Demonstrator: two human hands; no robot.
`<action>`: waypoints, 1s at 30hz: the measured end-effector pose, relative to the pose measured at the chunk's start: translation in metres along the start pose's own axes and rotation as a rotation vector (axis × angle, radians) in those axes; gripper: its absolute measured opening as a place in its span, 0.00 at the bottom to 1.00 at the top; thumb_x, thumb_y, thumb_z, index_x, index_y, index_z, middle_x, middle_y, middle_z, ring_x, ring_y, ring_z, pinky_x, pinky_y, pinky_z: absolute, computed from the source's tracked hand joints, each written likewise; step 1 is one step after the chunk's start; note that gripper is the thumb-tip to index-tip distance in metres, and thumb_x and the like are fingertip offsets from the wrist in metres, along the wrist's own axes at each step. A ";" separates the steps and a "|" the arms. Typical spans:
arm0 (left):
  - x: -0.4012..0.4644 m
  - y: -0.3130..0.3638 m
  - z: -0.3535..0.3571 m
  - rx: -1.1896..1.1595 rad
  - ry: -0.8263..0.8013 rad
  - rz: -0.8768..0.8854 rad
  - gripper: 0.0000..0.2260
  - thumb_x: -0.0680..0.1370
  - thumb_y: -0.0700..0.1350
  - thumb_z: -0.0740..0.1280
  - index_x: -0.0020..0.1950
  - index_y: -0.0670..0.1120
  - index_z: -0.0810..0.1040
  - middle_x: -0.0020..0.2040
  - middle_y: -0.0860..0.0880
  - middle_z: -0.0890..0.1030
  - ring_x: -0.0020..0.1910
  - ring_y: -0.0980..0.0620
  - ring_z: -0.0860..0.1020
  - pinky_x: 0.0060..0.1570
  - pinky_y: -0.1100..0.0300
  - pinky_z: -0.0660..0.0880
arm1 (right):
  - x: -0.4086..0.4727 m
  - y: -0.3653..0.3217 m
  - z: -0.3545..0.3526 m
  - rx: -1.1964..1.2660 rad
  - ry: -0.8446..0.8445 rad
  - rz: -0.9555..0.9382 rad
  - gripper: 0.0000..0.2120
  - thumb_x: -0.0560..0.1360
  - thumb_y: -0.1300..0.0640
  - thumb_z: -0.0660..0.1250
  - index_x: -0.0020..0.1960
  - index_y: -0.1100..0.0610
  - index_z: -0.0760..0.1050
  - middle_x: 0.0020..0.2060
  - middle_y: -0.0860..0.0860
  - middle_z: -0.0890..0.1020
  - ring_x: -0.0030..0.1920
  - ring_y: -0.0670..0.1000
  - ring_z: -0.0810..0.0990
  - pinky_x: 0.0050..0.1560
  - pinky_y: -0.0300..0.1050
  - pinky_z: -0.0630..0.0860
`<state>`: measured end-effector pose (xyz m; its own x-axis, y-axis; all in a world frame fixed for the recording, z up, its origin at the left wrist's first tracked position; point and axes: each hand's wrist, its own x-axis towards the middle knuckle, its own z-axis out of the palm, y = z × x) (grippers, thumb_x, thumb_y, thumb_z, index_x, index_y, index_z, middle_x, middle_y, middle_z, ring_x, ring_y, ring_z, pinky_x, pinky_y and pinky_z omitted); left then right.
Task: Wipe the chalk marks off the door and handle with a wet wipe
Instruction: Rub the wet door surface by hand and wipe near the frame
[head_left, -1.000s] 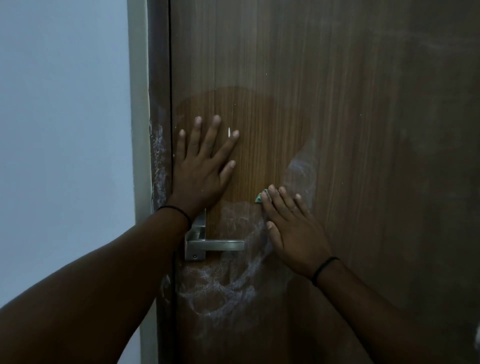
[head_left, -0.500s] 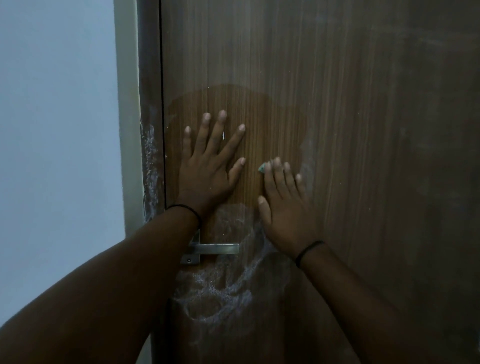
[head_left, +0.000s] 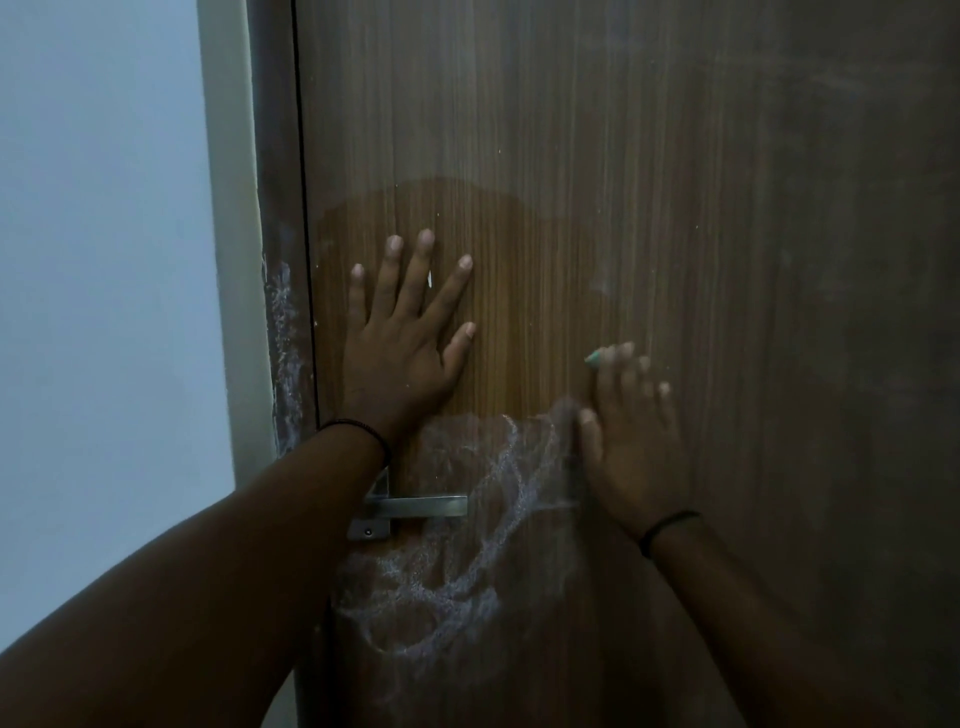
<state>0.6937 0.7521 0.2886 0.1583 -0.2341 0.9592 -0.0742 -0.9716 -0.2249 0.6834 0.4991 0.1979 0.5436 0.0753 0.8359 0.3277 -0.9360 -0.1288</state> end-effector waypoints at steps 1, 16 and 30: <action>0.000 0.000 0.000 0.006 0.004 -0.002 0.28 0.82 0.62 0.52 0.81 0.56 0.51 0.82 0.47 0.49 0.81 0.44 0.46 0.76 0.38 0.47 | 0.010 0.003 -0.005 0.020 0.031 0.052 0.29 0.83 0.47 0.43 0.80 0.56 0.41 0.80 0.54 0.44 0.80 0.54 0.43 0.78 0.59 0.49; 0.001 -0.001 0.004 0.016 0.012 -0.001 0.28 0.82 0.62 0.51 0.81 0.57 0.50 0.82 0.47 0.49 0.81 0.45 0.46 0.76 0.38 0.47 | 0.084 -0.041 -0.030 0.090 0.128 0.024 0.30 0.83 0.45 0.44 0.80 0.58 0.42 0.80 0.57 0.45 0.80 0.56 0.42 0.79 0.55 0.41; -0.001 0.000 0.005 0.024 0.020 -0.005 0.28 0.82 0.62 0.51 0.81 0.56 0.52 0.82 0.46 0.50 0.81 0.44 0.47 0.76 0.38 0.47 | 0.012 -0.048 0.014 0.046 0.039 -0.097 0.31 0.82 0.44 0.43 0.81 0.56 0.41 0.80 0.53 0.43 0.80 0.51 0.40 0.79 0.54 0.43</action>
<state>0.6988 0.7519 0.2871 0.1393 -0.2288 0.9635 -0.0499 -0.9733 -0.2239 0.6851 0.5497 0.2061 0.4771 0.1508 0.8658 0.4132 -0.9080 -0.0695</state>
